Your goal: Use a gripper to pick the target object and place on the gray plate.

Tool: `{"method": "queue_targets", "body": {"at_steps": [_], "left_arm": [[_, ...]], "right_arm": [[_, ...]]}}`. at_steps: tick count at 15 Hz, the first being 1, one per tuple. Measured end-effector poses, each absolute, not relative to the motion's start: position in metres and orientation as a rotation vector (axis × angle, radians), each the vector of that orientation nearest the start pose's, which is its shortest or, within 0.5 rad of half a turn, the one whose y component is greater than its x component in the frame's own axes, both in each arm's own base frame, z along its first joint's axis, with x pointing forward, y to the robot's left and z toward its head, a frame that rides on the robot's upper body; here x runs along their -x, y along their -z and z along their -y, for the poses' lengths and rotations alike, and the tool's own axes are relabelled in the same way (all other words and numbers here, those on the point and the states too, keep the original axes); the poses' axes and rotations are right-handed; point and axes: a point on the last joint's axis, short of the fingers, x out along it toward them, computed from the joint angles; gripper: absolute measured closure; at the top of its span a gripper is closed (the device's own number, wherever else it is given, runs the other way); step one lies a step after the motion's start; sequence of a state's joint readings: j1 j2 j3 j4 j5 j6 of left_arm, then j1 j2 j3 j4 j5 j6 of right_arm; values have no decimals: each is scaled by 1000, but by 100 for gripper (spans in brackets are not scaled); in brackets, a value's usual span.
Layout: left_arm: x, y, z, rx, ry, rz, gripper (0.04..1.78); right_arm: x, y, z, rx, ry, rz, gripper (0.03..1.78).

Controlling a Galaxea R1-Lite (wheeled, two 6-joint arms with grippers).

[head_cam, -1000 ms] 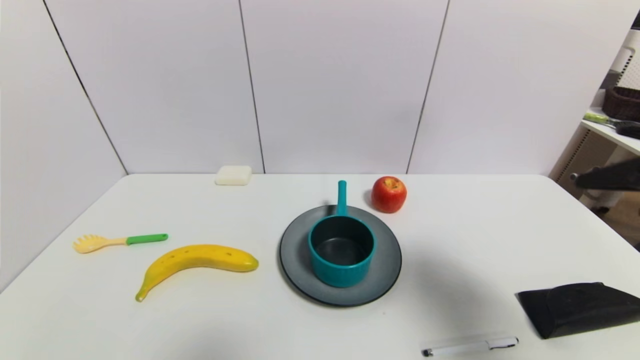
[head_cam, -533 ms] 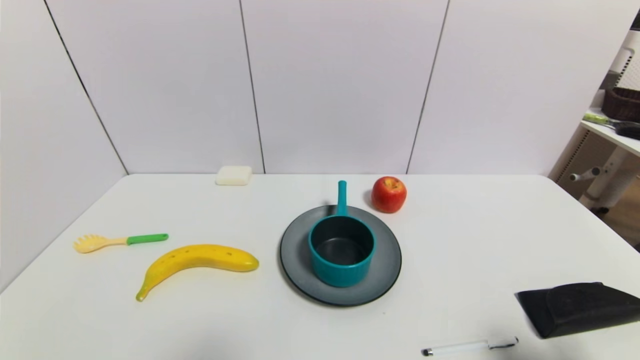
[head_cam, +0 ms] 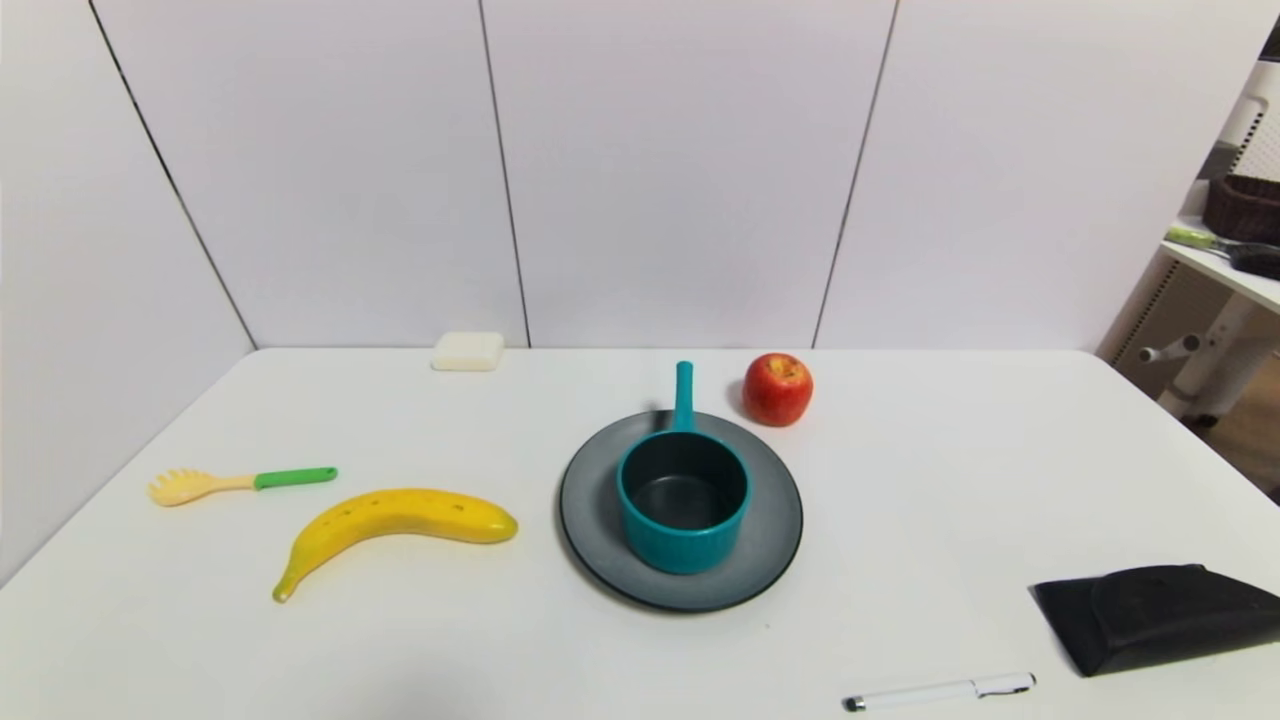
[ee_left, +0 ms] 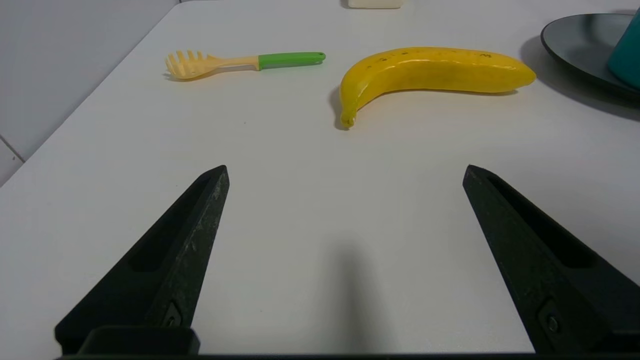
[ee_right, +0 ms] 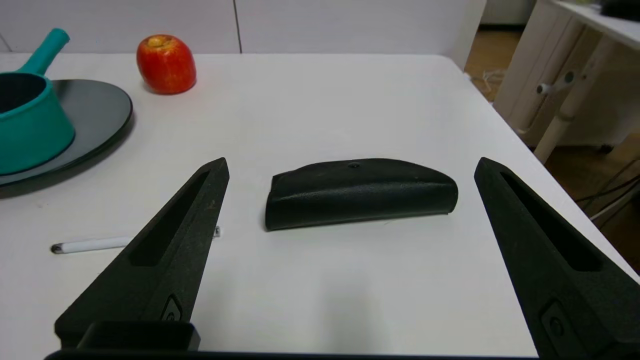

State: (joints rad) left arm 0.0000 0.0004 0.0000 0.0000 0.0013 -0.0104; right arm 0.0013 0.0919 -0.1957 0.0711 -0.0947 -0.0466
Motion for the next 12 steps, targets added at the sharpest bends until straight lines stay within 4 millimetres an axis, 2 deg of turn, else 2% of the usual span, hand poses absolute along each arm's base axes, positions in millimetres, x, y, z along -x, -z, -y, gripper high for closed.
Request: {"method": "queue_targets", "body": {"at_steps": [3,5,12], "left_arm": [[23,-75,0,10,-1,0,13],[23,-75,0,10,-2,0,13],[23,-75,0,10,-1,-1,13]], "right_arm": [[25,-93,1,66,52,62,12],[23,-79,0,57,8,2,12],[23,-75,0,37,6,-1,12]]}}
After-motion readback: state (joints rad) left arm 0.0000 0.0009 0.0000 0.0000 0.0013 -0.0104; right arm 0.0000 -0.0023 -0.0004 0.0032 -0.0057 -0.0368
